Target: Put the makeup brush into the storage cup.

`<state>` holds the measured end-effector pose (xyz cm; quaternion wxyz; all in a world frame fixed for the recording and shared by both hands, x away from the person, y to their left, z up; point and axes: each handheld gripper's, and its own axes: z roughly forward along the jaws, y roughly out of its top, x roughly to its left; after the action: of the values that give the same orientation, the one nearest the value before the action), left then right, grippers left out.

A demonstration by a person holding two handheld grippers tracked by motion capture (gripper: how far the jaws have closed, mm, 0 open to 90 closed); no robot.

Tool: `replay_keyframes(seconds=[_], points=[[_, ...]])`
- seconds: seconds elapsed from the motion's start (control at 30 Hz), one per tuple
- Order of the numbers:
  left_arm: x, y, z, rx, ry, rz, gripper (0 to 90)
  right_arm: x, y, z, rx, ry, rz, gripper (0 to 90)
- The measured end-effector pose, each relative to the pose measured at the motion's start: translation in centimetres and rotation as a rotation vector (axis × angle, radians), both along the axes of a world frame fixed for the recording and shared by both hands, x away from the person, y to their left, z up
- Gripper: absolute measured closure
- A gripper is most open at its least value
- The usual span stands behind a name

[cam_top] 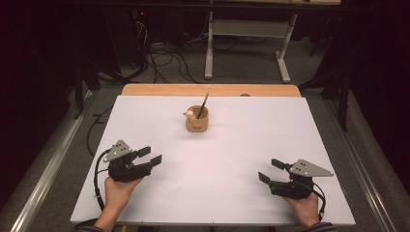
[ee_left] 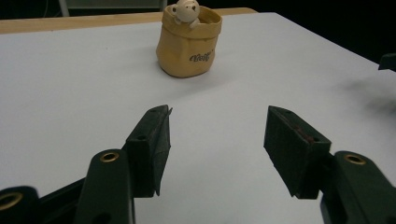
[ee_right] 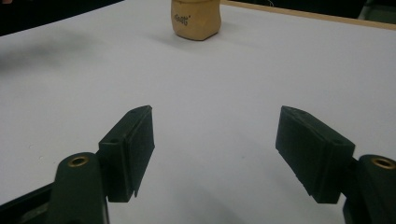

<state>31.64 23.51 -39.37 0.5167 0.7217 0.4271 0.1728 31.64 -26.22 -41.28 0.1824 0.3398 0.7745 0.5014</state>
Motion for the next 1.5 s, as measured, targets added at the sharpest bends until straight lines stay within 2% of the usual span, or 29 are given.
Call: replay_keyframes(seconds=[0.23,0.5,0.77,0.9,1.1,1.2,1.4,1.5], points=[[-0.1,-0.1,-0.6,0.003,0.0,0.007,41.5,0.0,0.0,0.0,-0.001,-0.002,0.003,29.7],[-0.3,-0.4,-1.1,0.033,0.003,0.005,41.5,0.1,0.0,0.0,-0.002,0.0,0.003,29.6],[-0.5,-0.3,-1.2,0.023,-0.001,0.025,41.2,0.1,0.0,0.0,-0.002,0.0,0.004,29.6],[-0.4,-0.7,-1.4,0.047,0.0,0.025,40.8,0.2,0.0,-0.1,-0.002,0.004,0.007,29.6],[0.0,-0.8,-1.7,0.078,0.03,0.029,40.5,0.2,-0.1,-0.1,-0.003,0.007,0.001,29.5],[0.1,-0.8,-1.7,0.065,0.038,0.013,41.3,0.2,-0.1,-0.1,-0.005,0.006,-0.004,29.5],[-0.6,-0.7,-1.4,0.033,0.0,-0.003,41.5,0.2,-0.5,-0.1,0.012,0.008,-0.032,29.5],[-0.6,-0.4,-1.4,0.006,0.003,-0.005,41.5,0.2,-0.4,-0.1,0.009,0.01,-0.034,29.5]])
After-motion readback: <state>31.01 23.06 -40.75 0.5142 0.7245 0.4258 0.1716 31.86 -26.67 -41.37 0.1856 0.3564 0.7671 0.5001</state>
